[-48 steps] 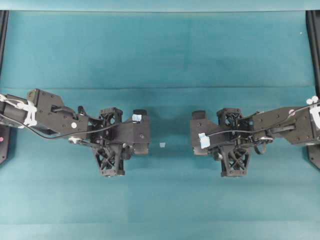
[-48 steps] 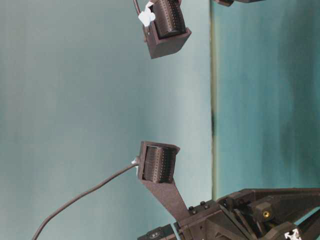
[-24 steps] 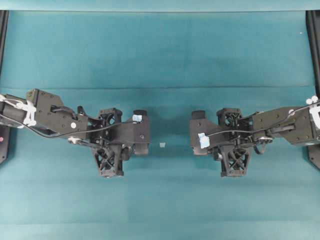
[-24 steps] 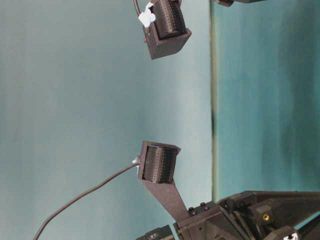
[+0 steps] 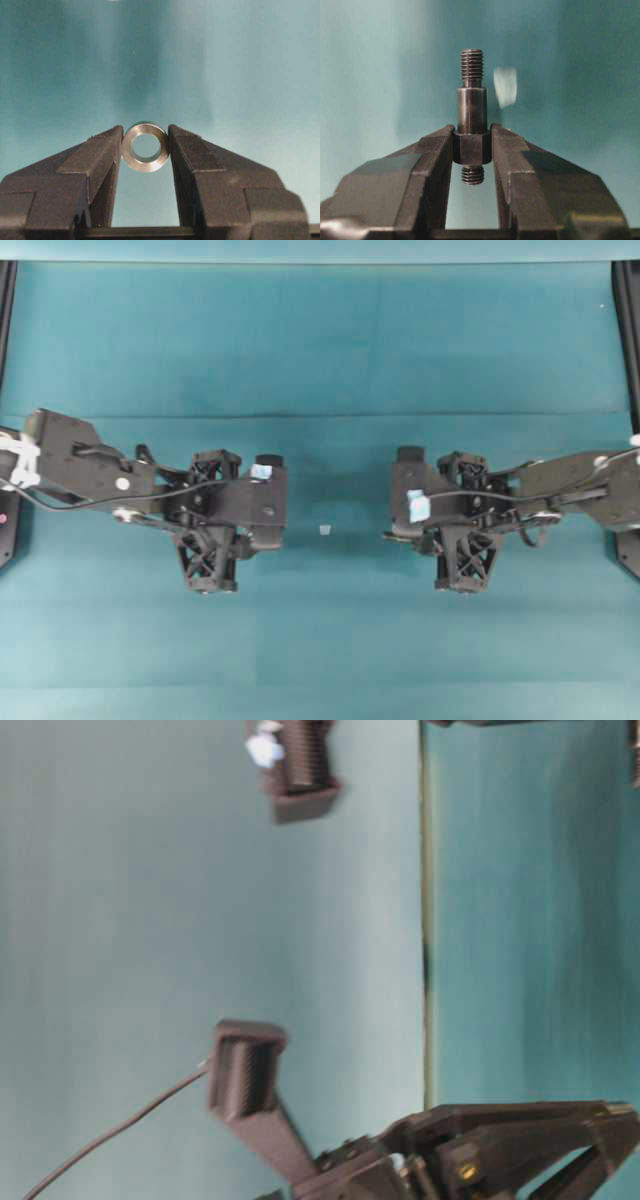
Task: Insert the washer onto the shaft with both hands.
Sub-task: 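Lift both parts and rotate grippers to face each other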
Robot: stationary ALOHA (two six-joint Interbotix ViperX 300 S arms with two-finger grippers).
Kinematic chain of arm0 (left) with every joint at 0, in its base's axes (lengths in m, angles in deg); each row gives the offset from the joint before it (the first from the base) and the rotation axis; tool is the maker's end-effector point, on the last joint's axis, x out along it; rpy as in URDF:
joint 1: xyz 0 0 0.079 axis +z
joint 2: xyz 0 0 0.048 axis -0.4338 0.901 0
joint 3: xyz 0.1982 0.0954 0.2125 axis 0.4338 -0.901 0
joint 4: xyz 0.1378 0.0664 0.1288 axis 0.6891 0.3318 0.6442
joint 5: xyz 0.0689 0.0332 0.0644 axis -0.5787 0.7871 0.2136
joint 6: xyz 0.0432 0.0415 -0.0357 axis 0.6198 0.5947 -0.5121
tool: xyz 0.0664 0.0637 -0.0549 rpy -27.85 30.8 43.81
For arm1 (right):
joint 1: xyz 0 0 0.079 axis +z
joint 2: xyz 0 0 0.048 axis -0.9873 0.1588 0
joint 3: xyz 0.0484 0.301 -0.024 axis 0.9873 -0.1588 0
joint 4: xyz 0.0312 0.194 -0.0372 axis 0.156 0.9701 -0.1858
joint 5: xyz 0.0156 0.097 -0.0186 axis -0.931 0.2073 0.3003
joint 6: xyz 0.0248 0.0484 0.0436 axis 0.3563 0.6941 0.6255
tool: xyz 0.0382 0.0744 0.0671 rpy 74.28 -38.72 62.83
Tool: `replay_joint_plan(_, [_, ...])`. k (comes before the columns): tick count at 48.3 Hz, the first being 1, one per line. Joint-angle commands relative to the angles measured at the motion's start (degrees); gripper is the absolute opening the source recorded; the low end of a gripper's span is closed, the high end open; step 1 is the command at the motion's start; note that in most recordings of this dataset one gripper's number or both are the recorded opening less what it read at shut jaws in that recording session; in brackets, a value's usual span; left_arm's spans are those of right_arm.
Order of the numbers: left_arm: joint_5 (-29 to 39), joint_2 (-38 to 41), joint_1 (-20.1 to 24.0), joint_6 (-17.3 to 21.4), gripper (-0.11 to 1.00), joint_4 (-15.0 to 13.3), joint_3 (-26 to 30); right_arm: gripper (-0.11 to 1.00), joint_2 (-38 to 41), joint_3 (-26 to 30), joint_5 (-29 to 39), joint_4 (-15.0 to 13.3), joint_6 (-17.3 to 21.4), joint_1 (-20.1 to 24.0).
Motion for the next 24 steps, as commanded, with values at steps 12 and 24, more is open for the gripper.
replay_joint_plan(12, [-18.02,-7.47,0.00,2.20,0.36,0.09,-7.47,-0.01,-3.69,-3.34,-12.92,0.00,2.02,1.23])
replay_joint_plan(24, [-32.52,-10.46,0.00,1.67,0.36,0.09,-12.66,-0.01,-4.66,-5.89,-21.36,0.00,2.20,1.85])
